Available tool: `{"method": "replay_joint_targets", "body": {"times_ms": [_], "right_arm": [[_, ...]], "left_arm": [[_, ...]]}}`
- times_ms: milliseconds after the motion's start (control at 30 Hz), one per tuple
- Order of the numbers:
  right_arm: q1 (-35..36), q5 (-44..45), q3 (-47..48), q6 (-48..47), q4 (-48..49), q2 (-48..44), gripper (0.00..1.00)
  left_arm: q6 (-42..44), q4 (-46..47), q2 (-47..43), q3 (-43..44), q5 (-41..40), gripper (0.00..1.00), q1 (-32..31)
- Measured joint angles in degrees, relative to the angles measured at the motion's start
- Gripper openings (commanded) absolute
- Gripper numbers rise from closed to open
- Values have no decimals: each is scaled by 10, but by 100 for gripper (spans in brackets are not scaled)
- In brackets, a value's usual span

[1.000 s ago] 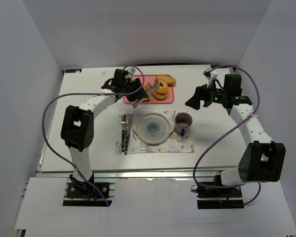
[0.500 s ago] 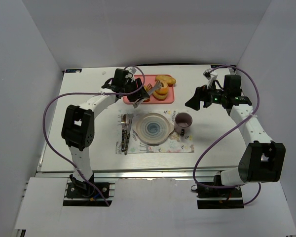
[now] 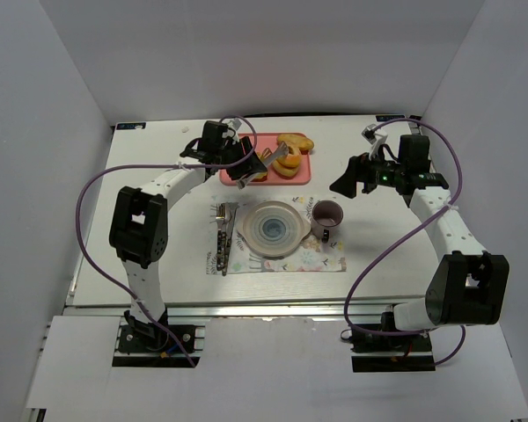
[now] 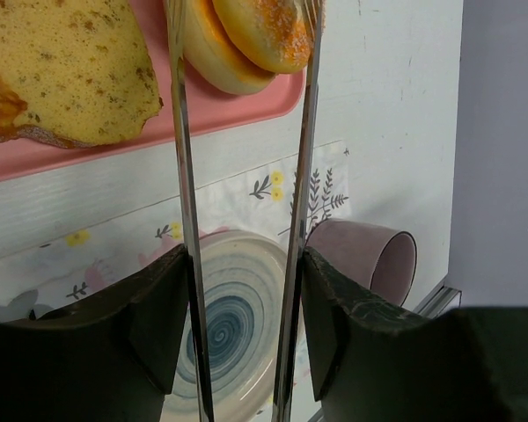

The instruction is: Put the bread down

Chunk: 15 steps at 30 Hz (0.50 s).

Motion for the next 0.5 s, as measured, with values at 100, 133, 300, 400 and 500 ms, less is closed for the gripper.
{"method": "replay_joint_targets", "body": {"times_ms": [100,133,300,400,500], "right_arm": [[0,-2,0,0,0,0,89],[0,-2,0,0,0,0,89],[0,-4,0,2,0,0,89],[0,-4,0,2,0,0,89],[0,-4,0,2,0,0,89]], "left_arm": [[1,2,0,0,-5,59,0],[2,2,0,0,-8,59,0],[9,5,-1,0,-16,56,0],[11,9,-1,0,-16,55,0],[13,16,-1,0,-15,56,0]]}}
